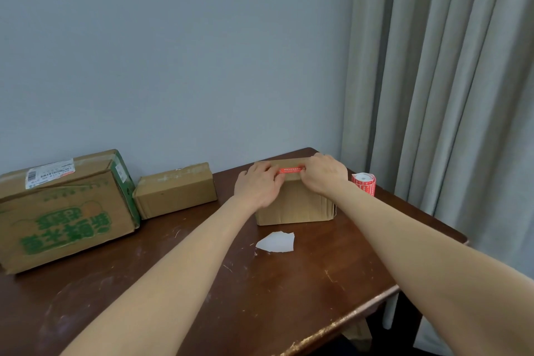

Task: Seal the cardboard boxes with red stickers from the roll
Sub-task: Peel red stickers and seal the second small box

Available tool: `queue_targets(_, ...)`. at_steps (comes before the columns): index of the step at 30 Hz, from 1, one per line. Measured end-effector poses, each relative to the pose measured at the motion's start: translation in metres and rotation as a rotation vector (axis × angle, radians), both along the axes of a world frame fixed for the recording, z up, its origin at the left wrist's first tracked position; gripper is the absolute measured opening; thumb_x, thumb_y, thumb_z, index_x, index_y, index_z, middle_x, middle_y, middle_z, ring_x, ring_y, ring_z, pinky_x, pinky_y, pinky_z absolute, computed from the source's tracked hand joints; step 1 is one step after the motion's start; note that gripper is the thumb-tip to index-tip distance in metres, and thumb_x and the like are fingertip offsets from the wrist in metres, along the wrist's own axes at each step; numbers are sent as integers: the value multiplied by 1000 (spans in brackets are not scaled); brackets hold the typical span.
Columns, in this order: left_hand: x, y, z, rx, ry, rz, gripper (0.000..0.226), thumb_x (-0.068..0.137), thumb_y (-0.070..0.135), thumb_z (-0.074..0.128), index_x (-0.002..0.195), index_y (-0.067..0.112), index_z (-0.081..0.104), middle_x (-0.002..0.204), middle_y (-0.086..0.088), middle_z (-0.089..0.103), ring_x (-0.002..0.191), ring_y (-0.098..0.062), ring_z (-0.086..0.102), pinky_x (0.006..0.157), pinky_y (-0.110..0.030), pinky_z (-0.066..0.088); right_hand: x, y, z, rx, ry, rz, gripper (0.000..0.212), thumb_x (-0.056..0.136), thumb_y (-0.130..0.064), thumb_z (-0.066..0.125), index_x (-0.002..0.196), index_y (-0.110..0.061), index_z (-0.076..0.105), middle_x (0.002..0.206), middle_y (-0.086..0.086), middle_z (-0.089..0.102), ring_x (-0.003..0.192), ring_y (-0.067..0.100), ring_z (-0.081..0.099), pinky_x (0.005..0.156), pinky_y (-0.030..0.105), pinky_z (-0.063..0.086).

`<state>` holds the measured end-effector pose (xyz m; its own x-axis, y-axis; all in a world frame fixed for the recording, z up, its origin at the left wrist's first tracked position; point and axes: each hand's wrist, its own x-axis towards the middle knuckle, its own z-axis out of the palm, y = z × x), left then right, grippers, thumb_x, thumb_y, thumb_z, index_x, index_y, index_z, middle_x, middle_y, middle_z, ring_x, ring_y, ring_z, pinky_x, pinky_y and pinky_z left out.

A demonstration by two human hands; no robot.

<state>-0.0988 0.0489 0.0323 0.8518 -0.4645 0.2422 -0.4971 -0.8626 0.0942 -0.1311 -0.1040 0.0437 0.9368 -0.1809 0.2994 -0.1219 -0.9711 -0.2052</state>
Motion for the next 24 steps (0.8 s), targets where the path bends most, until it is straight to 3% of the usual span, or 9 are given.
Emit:
queue_targets(2, 1, -2, -1, 17, -19, -3, 47, 103, 39, 17, 146, 31, 33, 154, 1, 29, 143, -19, 20, 114, -43, 22, 2, 1, 0, -24, -11, 20, 37, 98, -25, 35, 124, -23, 62, 118, 7, 57, 108, 28, 53, 81, 36, 42)
queue_targets(8, 2, -6, 0, 23, 77, 3, 47, 103, 40, 16, 146, 35, 34, 156, 0, 24, 144, -22, 15, 112, -46, 26, 8, 2, -4, -37, 48, 20, 38, 96, -23, 35, 117, -27, 67, 109, 5, 63, 102, 26, 56, 76, 34, 40)
queue_targets(20, -1, 5, 0, -10, 54, 26, 60, 99, 55, 21, 147, 22, 35, 156, 0, 26, 144, -20, 20, 111, -44, 31, 0, -1, 3, 35, 64, -24, 30, 92, -20, 40, 100, -14, 69, 99, 5, 63, 84, 25, 55, 69, 32, 42)
queue_targets(24, -1, 9, -2, -48, -19, 22, 59, 98, 56, 27, 139, 19, 47, 148, 1, 39, 136, -17, 35, 102, -37, 40, -6, -1, 5, 21, 21, -70, 19, 91, -14, 44, 87, -11, 62, 92, 5, 60, 77, 24, 51, 66, 31, 38)
